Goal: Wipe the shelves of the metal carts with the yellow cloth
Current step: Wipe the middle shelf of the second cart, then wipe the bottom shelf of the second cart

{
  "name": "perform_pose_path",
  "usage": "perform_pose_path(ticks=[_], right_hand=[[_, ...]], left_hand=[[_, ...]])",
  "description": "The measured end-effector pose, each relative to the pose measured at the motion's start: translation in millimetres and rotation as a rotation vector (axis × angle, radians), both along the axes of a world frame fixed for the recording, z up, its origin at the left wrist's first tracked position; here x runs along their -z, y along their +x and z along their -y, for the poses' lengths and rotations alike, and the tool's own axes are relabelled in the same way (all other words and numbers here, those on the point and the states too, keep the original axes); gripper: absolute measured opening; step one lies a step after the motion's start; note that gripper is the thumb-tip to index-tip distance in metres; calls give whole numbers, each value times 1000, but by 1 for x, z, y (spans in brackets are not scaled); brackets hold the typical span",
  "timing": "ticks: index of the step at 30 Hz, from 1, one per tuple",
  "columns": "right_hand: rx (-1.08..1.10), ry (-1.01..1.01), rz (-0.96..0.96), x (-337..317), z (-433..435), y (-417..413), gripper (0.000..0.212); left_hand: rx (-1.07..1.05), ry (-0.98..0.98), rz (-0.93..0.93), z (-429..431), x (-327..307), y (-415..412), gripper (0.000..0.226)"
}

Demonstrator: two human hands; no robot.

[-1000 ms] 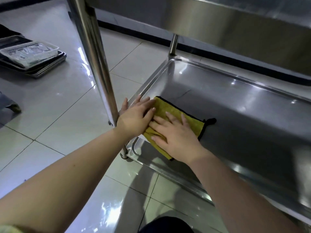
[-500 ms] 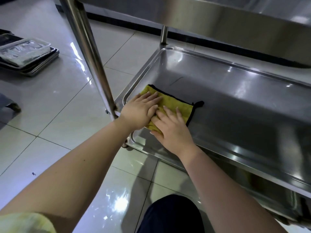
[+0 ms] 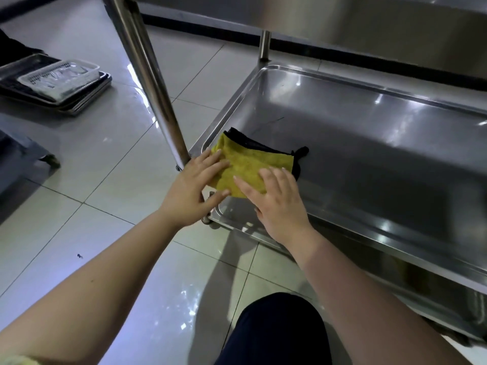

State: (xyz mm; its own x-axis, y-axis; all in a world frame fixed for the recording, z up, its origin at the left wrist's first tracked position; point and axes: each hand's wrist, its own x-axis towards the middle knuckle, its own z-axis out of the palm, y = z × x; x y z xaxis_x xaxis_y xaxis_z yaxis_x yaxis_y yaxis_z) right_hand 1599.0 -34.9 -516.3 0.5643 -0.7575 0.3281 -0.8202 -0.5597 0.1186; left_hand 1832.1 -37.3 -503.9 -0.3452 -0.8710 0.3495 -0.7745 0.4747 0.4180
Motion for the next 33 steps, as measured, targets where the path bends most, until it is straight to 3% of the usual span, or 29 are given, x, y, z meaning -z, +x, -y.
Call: perform_pose_path(ticks=[4,7,10,13,19,23,28,33], right_hand=[[-28,-121,22,1,-3,-7,81],[-20,-184,71,2,-3,-1,69],[-20,-145,60,2,-2,-1,76],[-20,-76,79,-2,-2,-1,78],[-83,165,331,-23,-7,9,43],[-46,363,349,-59,-4,-3,29],[-55,436,279,-105,-6,-23,24],[-27,853,266,-138,-22,-53,22]], left_hand=[[19,-170,293,1,20,11,73],[-28,-366,312,13,24,1,46],[-5,-450,276,23,18,-3,31],[42,-372,311,20,10,9,34],[106,-162,365,16,-19,21,41],[173,-207,375,11,-28,21,40],[161,-277,242,-2,-49,4,27],[165,74,110,-33,-76,-29,35]])
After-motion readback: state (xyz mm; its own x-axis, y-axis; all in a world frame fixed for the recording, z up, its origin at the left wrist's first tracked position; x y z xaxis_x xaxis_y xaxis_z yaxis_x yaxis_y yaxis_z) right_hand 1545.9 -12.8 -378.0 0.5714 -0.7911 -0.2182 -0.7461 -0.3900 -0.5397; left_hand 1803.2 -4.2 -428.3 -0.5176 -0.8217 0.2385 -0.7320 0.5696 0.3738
